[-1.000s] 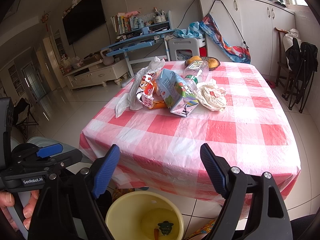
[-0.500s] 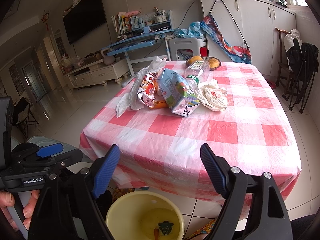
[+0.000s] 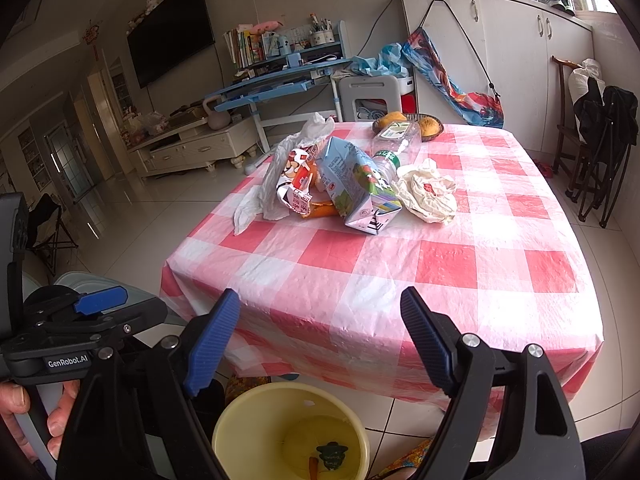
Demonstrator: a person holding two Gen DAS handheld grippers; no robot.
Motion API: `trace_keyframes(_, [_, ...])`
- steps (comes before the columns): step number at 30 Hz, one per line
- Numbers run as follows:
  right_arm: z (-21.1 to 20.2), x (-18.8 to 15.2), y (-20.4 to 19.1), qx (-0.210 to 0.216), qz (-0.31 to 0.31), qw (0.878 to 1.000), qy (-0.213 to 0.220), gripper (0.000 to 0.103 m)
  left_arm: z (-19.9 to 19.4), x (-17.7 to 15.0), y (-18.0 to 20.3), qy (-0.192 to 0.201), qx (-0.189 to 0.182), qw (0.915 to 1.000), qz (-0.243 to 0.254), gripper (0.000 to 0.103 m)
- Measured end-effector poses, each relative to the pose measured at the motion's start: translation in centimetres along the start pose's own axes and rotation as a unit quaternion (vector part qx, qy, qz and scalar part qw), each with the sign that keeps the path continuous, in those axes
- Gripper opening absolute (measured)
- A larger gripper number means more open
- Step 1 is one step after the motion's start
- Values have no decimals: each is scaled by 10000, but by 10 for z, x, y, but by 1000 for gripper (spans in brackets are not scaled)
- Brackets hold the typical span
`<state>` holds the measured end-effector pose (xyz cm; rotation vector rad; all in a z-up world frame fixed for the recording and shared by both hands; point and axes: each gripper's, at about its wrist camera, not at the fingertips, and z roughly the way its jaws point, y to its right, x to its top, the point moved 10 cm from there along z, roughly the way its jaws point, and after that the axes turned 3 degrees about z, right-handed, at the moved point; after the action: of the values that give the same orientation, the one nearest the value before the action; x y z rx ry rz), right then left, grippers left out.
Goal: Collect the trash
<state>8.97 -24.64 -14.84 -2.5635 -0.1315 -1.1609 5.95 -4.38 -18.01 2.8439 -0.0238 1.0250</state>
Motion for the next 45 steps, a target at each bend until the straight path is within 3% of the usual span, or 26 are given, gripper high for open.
trace_keyframes(23, [0,0,0,-3,-2,10000,-6,79,0,0,0,2,-8,10000,-11,83])
trace_keyframes(28, [0,0,0,-4,-3,10000,-12,79,0,6,-11,23,-80,9997,-244,83])
trace_keyframes(39, [2,-1,1,79,201,9998,19,79,26,39,-18,-62,-107,9984,-556,83])
trace_keyframes(45, [7,14,9,44,303,9995,36,79,38,75,3,136,-317,9990,-296,85])
